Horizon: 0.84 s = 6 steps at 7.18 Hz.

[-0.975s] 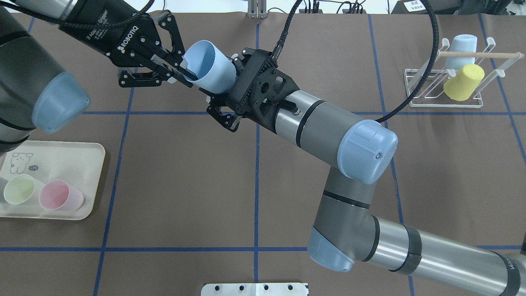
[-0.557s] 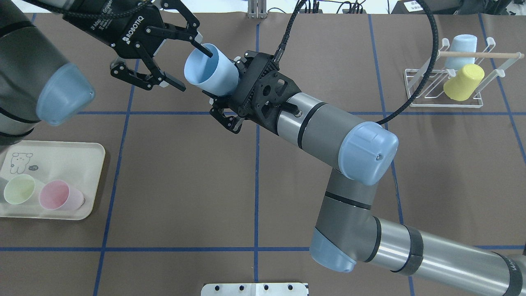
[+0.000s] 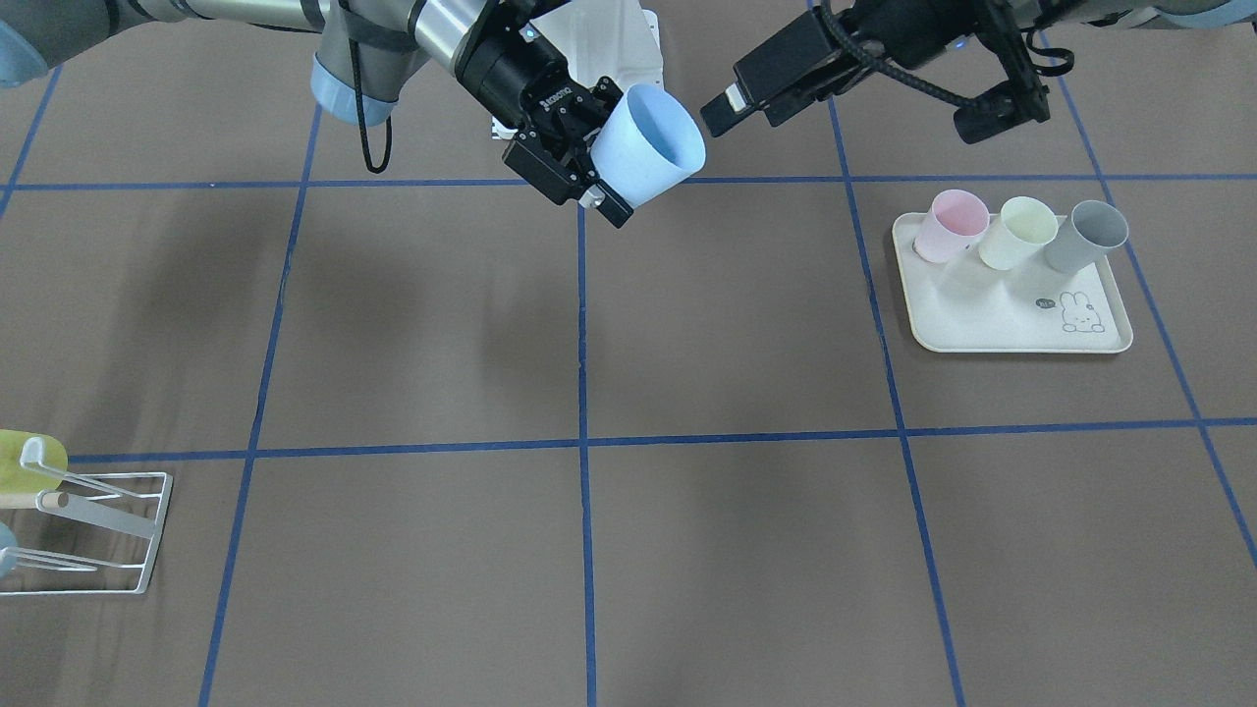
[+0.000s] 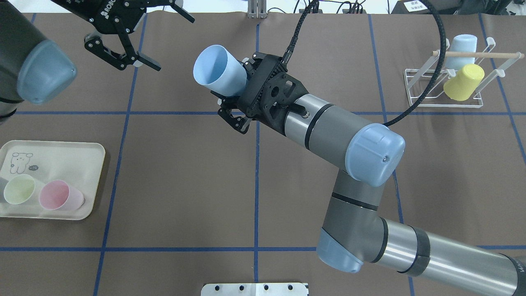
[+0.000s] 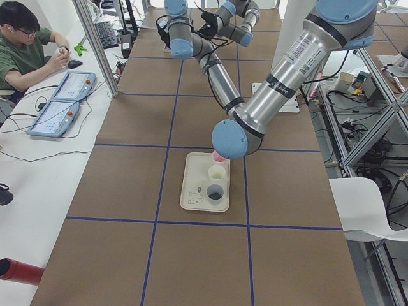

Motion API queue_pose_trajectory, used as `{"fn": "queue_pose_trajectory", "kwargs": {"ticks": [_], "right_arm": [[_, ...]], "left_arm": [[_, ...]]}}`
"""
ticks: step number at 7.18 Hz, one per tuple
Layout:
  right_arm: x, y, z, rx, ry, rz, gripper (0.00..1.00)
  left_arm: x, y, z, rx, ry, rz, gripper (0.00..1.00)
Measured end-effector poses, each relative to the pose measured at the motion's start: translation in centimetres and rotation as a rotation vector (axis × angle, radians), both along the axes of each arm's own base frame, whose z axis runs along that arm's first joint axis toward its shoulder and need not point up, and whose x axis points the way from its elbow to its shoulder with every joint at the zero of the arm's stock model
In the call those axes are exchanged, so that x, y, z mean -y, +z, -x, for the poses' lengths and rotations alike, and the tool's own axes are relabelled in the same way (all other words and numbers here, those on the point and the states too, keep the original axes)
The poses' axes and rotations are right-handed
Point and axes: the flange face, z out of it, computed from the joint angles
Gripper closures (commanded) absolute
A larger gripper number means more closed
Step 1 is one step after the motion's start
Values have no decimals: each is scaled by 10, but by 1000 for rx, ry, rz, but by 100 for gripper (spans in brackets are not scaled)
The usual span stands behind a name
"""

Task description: Transfer IKEA cup to right arm and place on rack

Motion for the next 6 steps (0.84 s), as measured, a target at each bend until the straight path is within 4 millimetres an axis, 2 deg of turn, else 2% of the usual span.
{"fn": "queue_pose_trajectory", "kwargs": {"ticks": [2, 3, 4, 6], "right_arm": [[13, 18, -2, -75, 18, 56, 64], [25, 25, -5, -147, 36, 101, 74], [38, 33, -7, -238, 56, 154, 79], [71, 53, -22, -426, 96, 264, 79]], "left_arm": [[5, 34, 4, 29, 6, -82, 0], [10, 59, 12, 53, 1, -144, 0], [16, 86, 23, 80, -10, -214, 0], [23, 142, 50, 142, -31, -337, 0]]}}
